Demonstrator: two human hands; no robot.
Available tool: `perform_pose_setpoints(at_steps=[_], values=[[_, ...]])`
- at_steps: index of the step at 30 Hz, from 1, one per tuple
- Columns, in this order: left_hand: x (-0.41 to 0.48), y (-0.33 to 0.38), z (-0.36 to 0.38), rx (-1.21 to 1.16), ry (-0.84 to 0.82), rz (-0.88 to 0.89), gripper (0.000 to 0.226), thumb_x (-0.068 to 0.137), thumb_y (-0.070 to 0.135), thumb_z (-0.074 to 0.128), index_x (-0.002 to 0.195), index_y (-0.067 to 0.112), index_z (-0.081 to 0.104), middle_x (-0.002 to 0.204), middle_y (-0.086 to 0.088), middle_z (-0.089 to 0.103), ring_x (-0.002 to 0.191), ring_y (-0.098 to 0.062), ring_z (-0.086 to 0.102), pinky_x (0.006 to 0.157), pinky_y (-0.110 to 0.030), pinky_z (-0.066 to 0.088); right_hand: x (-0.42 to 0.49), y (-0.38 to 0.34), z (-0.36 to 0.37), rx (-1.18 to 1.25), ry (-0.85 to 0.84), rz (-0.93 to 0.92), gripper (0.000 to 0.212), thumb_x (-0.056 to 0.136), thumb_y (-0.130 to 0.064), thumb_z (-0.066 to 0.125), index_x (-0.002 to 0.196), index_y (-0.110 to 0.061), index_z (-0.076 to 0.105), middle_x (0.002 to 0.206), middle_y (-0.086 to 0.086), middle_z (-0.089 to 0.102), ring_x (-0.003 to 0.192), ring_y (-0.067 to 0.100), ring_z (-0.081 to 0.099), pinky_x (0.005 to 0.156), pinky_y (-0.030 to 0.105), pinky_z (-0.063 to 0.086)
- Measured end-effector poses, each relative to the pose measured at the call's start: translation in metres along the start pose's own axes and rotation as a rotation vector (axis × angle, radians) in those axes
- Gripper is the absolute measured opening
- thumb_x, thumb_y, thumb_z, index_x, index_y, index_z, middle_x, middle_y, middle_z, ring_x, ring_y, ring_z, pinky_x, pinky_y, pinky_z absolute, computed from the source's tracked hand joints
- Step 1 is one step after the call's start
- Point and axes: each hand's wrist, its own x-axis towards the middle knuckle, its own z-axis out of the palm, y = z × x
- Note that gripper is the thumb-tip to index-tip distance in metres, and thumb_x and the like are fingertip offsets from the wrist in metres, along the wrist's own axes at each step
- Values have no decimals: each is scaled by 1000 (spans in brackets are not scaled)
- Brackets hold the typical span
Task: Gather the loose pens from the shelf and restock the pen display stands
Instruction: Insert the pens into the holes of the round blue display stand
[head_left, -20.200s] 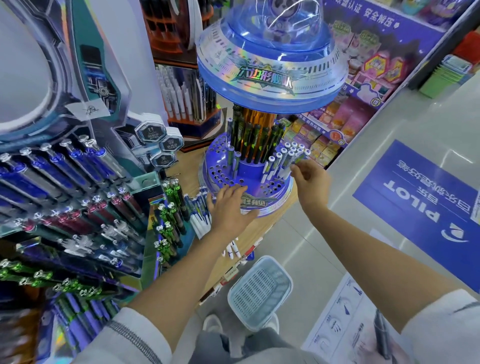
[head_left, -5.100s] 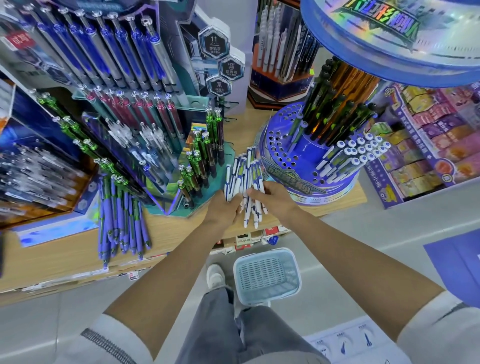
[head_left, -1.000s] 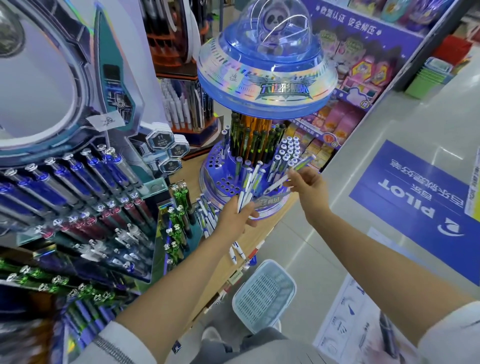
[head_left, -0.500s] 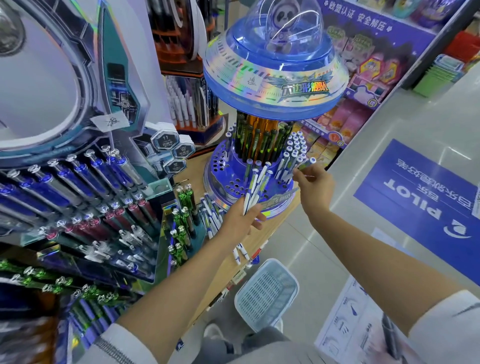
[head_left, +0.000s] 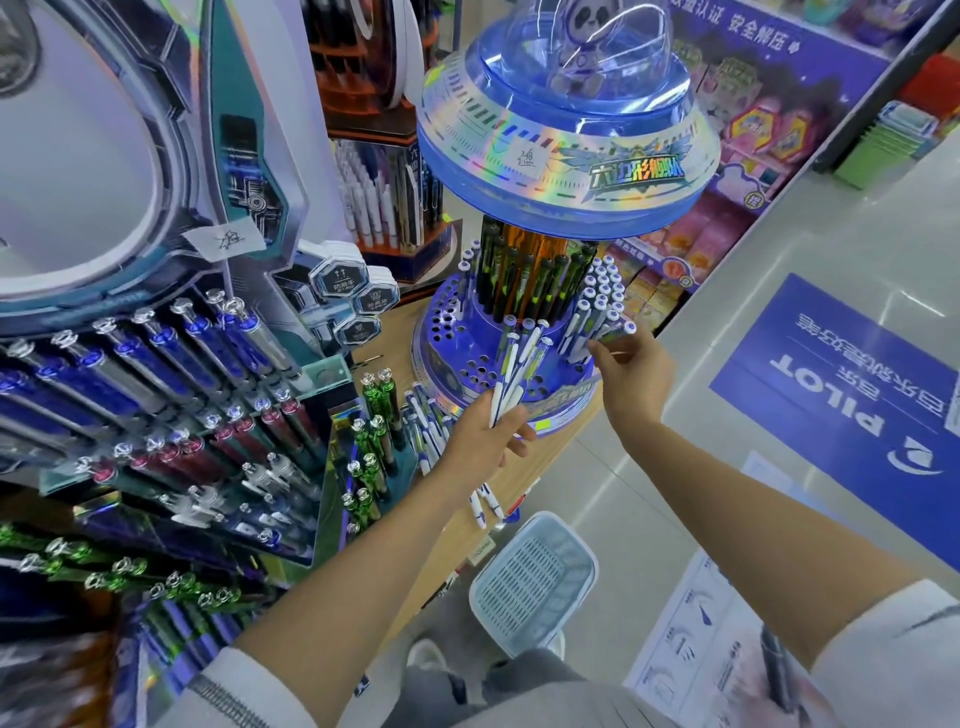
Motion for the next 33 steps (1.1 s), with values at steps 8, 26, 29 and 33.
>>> perform_pose_setpoints(at_steps=[8,26,29,33], values=[[0,1,-3,3,-12,0,6,100,26,49,101,26,54,80,3,67,64,-13,59,52,-22,38,-1,-5,13,91,18,94,21,81,-18,77,85,-14,57,73,-7,60,65,8,56,64,23,45],[2,1,8,-85,-4,37,16,102,21,44,102,7,51,66,-2,42,43,1,38,43,-9,31,-22,0,-2,189,-251,-31,20,93,-31,63,82,-15,66,72,0,60,65,9,52,62,19,45],[5,3,17,-34,-15,56,14,102,24,44,105,15,54,67,-1,49,43,1,43,43,-11,33,-32,-3,-8,197,-612,-87,26,92,-25,65,75,-6,64,65,11,57,62,11,51,60,21,42],[8,5,23,-21,-10,85,12,102,26,43,100,28,55,76,-1,62,51,-9,52,48,-21,37,-26,-5,-17,266,-554,-59,24,92,-18,66,77,1,64,67,13,64,61,9,59,62,20,47]])
